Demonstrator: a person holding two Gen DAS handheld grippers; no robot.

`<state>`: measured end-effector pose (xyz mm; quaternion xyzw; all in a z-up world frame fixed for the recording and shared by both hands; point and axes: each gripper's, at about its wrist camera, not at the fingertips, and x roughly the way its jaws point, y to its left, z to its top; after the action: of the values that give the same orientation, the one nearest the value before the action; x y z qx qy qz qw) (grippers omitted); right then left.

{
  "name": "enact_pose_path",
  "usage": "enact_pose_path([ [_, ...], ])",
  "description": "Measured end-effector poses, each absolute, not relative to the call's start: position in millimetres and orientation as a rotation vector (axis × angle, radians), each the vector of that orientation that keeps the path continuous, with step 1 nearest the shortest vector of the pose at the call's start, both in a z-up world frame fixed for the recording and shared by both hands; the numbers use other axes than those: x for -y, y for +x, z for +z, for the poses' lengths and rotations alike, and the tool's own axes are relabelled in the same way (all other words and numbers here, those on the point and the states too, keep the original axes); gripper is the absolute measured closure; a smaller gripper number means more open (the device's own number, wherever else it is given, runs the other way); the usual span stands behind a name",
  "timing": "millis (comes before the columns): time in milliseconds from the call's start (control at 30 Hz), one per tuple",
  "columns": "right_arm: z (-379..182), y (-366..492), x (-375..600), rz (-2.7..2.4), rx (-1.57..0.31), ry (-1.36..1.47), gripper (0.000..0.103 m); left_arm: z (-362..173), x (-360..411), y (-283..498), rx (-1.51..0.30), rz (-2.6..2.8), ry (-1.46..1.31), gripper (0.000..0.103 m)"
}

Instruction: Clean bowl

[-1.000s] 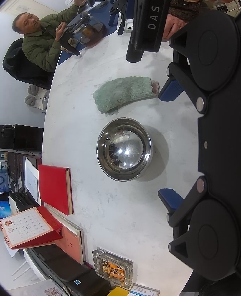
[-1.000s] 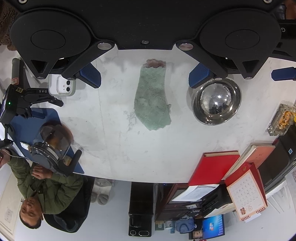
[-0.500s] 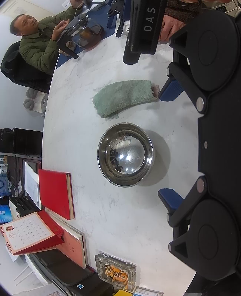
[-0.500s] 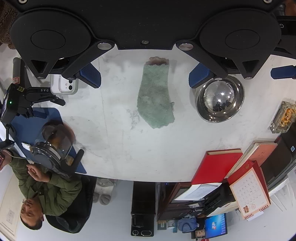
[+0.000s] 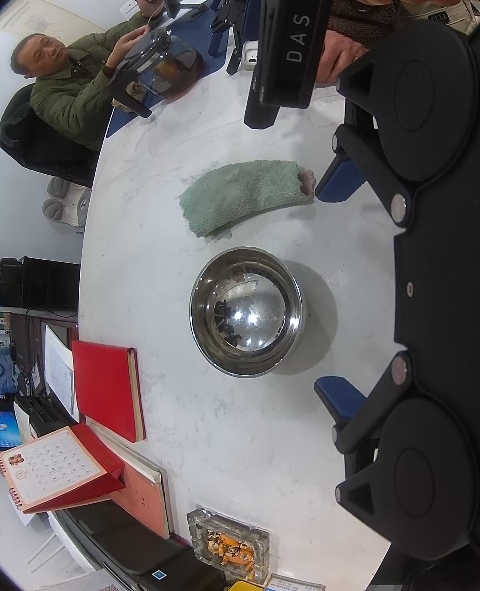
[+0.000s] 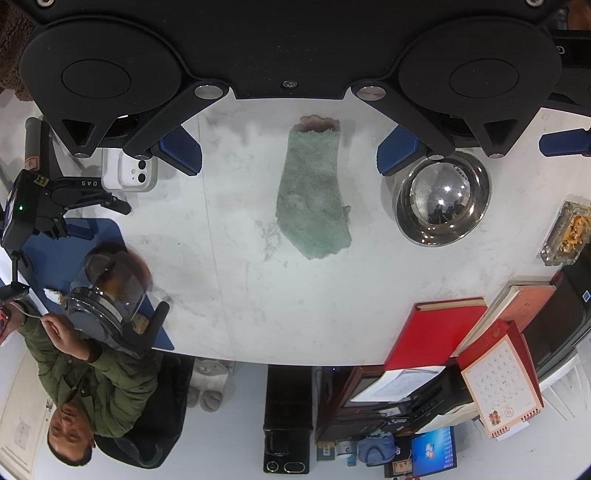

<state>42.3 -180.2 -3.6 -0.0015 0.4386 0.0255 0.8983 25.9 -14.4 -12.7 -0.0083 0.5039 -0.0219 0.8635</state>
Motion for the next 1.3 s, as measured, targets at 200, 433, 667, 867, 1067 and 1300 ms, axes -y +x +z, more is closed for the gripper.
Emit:
enact_pose_path([
  [200,-4.0,45.9,179.8,0.055,-0.912,-0.004,0.000,-13.5,13.9,27.3,-1.059,-0.044,-0.019,0.002],
  [433,-3.9,50.9,179.5,0.057,-0.915,-0.005,0.000,-14.1,13.7,28.8,-1.062,-0.042,-0.018,0.002],
  [667,-4.2,44.7,179.8,0.058,-0.915,-0.006,0.000,-14.8,13.5,30.8,-1.064,-0.040,-0.018,0.002],
  [867,-3.3,49.8,181.2,0.065,-0.910,-0.004,0.000,-15.6,12.9,31.9,-1.070,-0.036,-0.017,0.002],
  [1067,-0.8,59.2,184.5,0.077,-0.898,0.000,0.000,-23.7,5.0,37.8,-1.076,-0.012,-0.034,0.002],
  [1300,-2.8,71.7,186.4,0.095,-0.889,-0.004,0.000,-33.4,-8.8,50.2,-1.052,0.014,-0.041,0.002],
])
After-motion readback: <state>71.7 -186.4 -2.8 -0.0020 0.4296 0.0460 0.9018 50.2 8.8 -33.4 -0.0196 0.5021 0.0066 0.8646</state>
